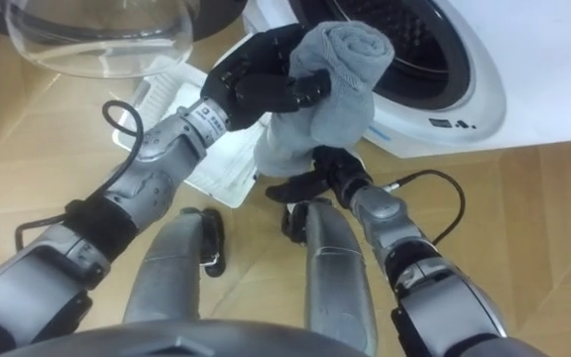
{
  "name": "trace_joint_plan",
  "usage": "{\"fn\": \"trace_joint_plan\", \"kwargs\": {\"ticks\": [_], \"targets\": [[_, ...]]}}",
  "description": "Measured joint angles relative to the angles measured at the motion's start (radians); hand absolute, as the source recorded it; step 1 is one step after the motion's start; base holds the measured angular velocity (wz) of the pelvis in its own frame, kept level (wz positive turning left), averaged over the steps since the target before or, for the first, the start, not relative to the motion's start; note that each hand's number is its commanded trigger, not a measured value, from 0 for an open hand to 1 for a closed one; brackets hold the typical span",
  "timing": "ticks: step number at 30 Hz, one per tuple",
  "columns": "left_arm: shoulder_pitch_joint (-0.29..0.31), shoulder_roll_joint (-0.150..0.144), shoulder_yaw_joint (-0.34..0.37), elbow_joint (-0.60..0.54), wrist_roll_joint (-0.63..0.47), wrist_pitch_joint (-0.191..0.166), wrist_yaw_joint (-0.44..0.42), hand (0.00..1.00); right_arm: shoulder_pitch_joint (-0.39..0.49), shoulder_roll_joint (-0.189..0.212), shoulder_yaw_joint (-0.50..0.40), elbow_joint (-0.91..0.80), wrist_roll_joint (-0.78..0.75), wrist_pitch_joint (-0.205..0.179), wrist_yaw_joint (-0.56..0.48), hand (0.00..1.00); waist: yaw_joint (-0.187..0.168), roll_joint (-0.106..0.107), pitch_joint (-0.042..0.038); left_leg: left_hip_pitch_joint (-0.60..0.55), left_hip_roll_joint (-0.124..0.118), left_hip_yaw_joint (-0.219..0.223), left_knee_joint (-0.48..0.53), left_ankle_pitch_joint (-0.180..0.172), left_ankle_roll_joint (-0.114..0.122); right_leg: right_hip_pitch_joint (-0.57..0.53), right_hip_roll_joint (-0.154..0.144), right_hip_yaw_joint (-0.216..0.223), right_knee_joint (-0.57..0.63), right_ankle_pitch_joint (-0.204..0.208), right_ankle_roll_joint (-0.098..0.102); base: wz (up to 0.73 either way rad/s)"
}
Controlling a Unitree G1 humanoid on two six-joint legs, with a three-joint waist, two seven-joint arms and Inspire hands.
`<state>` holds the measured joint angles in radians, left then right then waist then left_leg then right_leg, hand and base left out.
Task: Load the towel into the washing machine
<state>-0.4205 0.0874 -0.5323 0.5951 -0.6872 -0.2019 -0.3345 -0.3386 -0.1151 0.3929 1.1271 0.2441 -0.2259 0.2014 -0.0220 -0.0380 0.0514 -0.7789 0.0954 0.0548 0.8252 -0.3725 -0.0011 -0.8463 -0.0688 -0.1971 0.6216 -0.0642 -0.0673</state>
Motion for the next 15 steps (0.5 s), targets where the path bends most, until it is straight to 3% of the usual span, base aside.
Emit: {"fn": "trace_joint_plan", "kwargs": {"ticks": [7,11,15], "targets": [[0.0,0.009,-0.022,0.0,-0.019,0.0,-0.006,1.0,0.007,-0.019,0.009,0.0,0.004,0.002,0.022,0.0,-0.002,0.007,0.0033,0.002,-0.001,0.001,-0.003,0.0,0.0,0.0,-0.001,0.0,-0.001,0.0,0.0,0.0],[0.0,0.009,-0.021,0.0,-0.042,0.001,-0.04,1.0,0.009,-0.014,0.004,-0.001,-0.006,0.002,0.023,0.0,-0.002,0.008,0.0037,0.004,-0.004,0.003,-0.014,0.001,-0.001,0.0,-0.016,-0.009,0.001,-0.006,-0.003,0.02],[0.016,0.009,-0.022,0.005,-0.188,0.01,-0.079,1.0,0.008,-0.013,-0.004,-0.005,-0.008,0.016,0.021,0.0,-0.002,0.008,0.0038,0.004,-0.003,0.003,-0.017,0.001,-0.002,-0.002,-0.017,-0.015,0.002,-0.012,-0.006,0.01]]}}
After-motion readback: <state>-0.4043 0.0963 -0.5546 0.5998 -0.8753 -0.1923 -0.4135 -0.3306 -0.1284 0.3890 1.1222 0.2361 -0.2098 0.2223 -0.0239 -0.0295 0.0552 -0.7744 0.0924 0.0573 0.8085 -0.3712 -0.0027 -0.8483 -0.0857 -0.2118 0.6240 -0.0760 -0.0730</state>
